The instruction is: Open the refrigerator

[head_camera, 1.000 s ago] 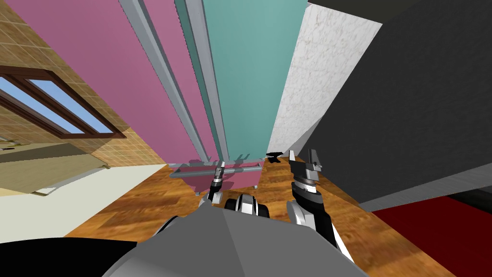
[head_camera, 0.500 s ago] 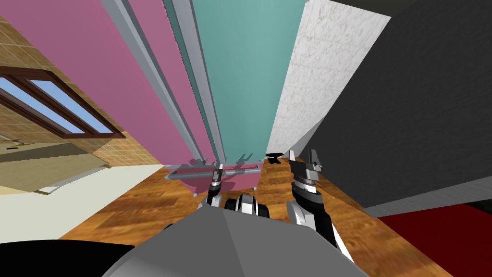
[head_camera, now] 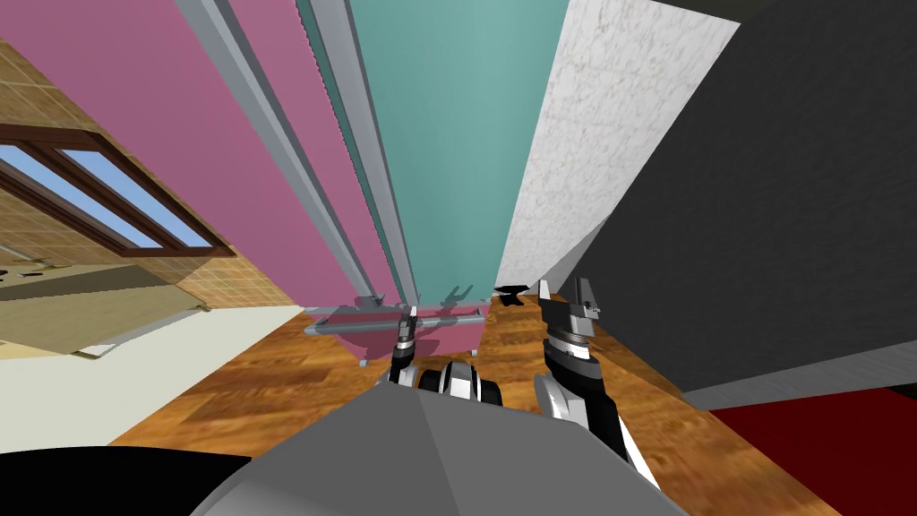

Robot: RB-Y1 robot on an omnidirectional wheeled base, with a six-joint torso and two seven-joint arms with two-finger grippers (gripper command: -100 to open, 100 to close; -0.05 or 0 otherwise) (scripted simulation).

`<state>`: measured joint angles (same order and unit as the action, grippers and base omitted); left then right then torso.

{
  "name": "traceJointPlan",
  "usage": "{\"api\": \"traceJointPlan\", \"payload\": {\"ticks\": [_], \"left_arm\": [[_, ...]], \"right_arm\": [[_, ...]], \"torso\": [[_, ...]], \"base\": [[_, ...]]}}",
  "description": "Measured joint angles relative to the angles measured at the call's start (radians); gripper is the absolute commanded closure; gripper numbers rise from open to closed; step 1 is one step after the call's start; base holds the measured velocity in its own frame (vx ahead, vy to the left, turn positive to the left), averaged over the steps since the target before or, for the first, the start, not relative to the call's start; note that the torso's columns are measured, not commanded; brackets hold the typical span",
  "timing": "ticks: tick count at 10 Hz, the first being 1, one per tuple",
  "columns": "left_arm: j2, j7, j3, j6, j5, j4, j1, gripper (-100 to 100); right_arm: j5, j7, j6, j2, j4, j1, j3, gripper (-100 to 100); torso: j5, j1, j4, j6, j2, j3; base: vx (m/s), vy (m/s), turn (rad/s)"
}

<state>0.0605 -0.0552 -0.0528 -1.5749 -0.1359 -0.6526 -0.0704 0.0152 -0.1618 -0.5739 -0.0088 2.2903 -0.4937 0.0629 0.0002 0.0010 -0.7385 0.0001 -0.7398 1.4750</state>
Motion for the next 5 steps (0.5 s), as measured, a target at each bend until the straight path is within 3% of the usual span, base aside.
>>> {"api": "traceJointPlan", "payload": {"ticks": [5], "left_arm": [[0.010,-0.001,-0.006,0.087,-0.001,-0.055,-0.032,-100]], "right_arm": [[0.000,0.000,0.000,0.000,0.000,0.000,0.000,0]], "torso": [[0.000,-0.001,0.000,0.000,0.001,0.001]], "base": [[-0.032,-0.004,0.020]]}}
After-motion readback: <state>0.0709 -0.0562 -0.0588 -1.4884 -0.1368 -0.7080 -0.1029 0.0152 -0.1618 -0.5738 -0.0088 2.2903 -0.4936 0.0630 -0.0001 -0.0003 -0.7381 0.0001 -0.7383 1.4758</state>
